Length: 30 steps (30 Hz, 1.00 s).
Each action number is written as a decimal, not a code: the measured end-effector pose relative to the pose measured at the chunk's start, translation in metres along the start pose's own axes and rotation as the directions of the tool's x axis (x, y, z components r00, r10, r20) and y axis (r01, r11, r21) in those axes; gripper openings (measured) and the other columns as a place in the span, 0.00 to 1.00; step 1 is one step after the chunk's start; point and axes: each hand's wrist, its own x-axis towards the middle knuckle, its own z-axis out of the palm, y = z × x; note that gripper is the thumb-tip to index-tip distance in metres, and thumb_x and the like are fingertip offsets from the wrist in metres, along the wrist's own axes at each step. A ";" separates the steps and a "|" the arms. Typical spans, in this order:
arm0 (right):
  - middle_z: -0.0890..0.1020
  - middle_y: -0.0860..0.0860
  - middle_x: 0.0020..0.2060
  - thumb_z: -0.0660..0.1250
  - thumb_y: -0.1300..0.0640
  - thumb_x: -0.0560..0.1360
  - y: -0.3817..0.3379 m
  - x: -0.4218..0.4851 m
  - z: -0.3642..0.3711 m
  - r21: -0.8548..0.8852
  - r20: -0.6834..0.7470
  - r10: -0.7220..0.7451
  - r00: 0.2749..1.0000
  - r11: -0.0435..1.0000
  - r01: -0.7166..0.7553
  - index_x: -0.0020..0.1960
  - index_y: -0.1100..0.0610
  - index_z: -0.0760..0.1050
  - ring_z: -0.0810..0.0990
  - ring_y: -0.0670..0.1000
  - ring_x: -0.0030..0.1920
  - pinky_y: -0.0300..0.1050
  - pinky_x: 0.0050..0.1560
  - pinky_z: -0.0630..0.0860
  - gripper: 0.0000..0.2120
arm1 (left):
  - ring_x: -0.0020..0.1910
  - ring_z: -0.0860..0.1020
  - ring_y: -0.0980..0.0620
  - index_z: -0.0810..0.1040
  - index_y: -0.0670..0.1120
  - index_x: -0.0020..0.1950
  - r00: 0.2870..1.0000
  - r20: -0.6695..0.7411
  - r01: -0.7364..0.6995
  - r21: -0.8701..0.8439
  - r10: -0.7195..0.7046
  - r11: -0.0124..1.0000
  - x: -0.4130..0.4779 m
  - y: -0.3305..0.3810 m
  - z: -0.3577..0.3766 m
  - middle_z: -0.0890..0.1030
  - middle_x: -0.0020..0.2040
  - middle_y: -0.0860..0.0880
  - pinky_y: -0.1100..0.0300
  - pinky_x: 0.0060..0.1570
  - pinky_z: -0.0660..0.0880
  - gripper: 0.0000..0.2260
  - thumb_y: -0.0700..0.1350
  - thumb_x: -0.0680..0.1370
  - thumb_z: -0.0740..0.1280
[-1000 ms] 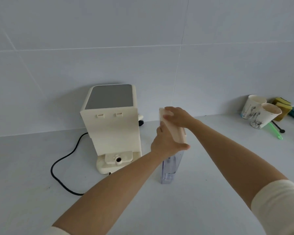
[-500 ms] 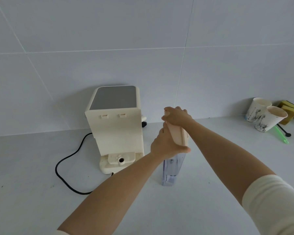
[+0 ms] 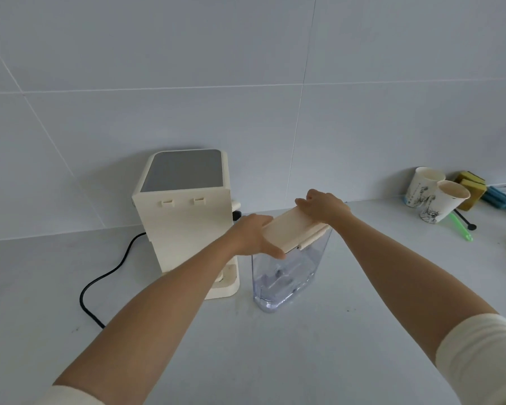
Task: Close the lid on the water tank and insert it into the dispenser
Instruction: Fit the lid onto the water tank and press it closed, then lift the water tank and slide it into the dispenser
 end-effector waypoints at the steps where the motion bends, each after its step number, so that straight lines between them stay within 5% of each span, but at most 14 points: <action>1: 0.75 0.56 0.58 0.51 0.44 0.75 0.004 -0.001 -0.002 -0.012 0.000 0.001 1.000 1.000 -0.001 0.60 0.55 0.70 0.71 0.56 0.49 0.47 0.48 0.65 0.21 | 0.45 0.73 0.48 0.77 0.42 0.54 1.000 -0.006 -0.001 -0.008 0.001 1.000 0.001 -0.002 -0.003 0.74 0.44 0.49 0.59 0.43 0.66 0.24 0.50 0.63 0.77; 10: 0.78 0.53 0.56 0.51 0.42 0.76 0.037 -0.013 -0.008 -0.073 0.025 0.003 1.000 0.997 -0.001 0.56 0.56 0.72 0.73 0.53 0.47 0.47 0.49 0.68 0.22 | 0.58 0.75 0.50 0.69 0.44 0.69 0.999 -0.040 -0.001 -0.154 -0.005 0.988 0.006 -0.024 -0.018 0.75 0.59 0.49 0.60 0.58 0.70 0.37 0.44 0.62 0.79; 14: 0.77 0.52 0.45 0.49 0.42 0.76 0.047 -0.027 -0.013 -0.092 0.030 0.046 0.998 0.995 -0.043 0.50 0.57 0.72 0.79 0.52 0.31 0.41 0.34 0.65 0.21 | 0.55 0.75 0.51 0.71 0.44 0.65 0.999 -0.043 -0.043 -0.313 0.031 0.949 0.007 -0.031 -0.013 0.76 0.58 0.48 0.60 0.54 0.69 0.30 0.40 0.66 0.76; 18: 0.78 0.52 0.41 0.48 0.42 0.76 0.059 -0.040 -0.013 -0.069 -0.009 0.096 0.995 0.993 -0.096 0.49 0.56 0.71 0.78 0.50 0.29 0.39 0.32 0.63 0.21 | 0.53 0.77 0.50 0.74 0.48 0.61 0.994 -0.005 -0.103 -0.363 0.108 0.926 0.012 -0.035 -0.009 0.76 0.63 0.46 0.61 0.51 0.70 0.22 0.41 0.69 0.74; 24: 0.75 0.54 0.42 0.45 0.42 0.77 0.063 -0.044 -0.001 0.140 -0.008 0.074 0.997 0.987 -0.072 0.53 0.59 0.67 0.74 0.56 0.44 0.46 0.44 0.66 0.23 | 0.63 0.75 0.47 0.60 0.50 0.73 0.999 0.031 -0.018 -0.421 0.035 0.907 0.012 -0.049 -0.005 0.69 0.70 0.46 0.52 0.66 0.68 0.36 0.43 0.70 0.73; 27: 0.72 0.60 0.60 0.49 0.43 0.78 0.069 -0.053 0.000 0.414 0.042 0.020 0.999 0.910 -0.035 0.66 0.62 0.63 0.71 0.57 0.56 0.50 0.56 0.66 0.26 | 0.66 0.72 0.48 0.52 0.55 0.75 0.997 0.078 0.025 -0.411 0.008 0.911 0.012 -0.050 0.000 0.68 0.71 0.45 0.52 0.67 0.67 0.43 0.45 0.68 0.75; 30: 0.59 0.58 0.74 0.55 0.43 0.77 0.078 -0.060 0.009 0.607 0.092 -0.056 0.994 0.795 -0.011 0.75 0.57 0.48 0.62 0.59 0.71 0.54 0.70 0.59 0.33 | 0.69 0.68 0.46 0.47 0.54 0.75 0.995 0.095 0.047 -0.430 -0.007 0.902 0.012 -0.049 0.011 0.63 0.73 0.45 0.52 0.67 0.65 0.47 0.44 0.67 0.76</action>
